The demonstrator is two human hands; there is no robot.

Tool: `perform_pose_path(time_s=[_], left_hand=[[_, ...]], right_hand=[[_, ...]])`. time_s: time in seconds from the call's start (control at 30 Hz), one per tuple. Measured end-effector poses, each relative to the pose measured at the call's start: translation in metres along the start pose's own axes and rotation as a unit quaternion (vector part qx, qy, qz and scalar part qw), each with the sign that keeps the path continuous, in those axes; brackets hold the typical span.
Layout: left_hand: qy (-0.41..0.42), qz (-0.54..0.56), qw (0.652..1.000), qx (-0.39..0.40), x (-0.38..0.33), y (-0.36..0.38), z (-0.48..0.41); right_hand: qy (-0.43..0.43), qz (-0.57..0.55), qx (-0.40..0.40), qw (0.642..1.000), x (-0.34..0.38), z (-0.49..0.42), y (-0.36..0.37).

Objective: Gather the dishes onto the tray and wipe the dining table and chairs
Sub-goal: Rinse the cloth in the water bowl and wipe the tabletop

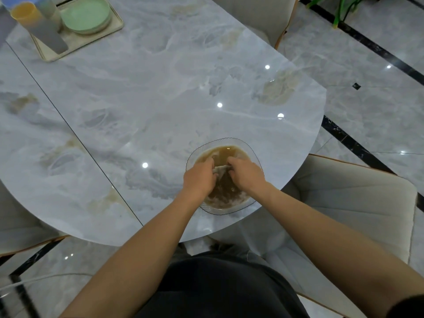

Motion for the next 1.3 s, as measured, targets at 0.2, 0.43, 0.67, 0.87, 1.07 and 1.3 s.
perform_pose_path(time_s=[0.2,0.43,0.67,0.87,1.07,1.3], left_hand=[[-0.009,0.029,0.999,0.019,-0.003,0.018,-0.006],[-0.021,0.017,1.0,0.003,-0.005,0.015,-0.005],[-0.023,0.081,0.996,-0.034,0.002,0.0,0.004],[0.031,0.178,0.983,-0.037,-0.004,-0.033,0.017],[0.001,0.241,0.969,-0.051,-0.011,-0.062,0.029],[-0.065,0.401,0.909,-0.095,-0.025,-0.083,0.042]], right_hand=[[0.001,0.007,-0.029,1.0,-0.004,-0.003,0.009],[0.014,-0.015,-0.012,1.0,-0.002,0.0,0.009],[0.019,-0.045,-0.001,0.999,-0.008,0.005,-0.018],[-0.011,-0.126,-0.006,0.992,-0.006,0.019,-0.053],[-0.029,-0.176,-0.037,0.983,0.009,0.034,-0.085],[-0.016,-0.282,-0.076,0.956,0.023,0.049,-0.107]])
Point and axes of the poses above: each hand's wrist, its own z-axis away from the middle knuckle, its own y-axis out of the palm, x = y × z, the point moved 6 cm from there along -z, towards the middle knuckle, and after that the axes turned 10 degrees about y, right-handed, at the moved point
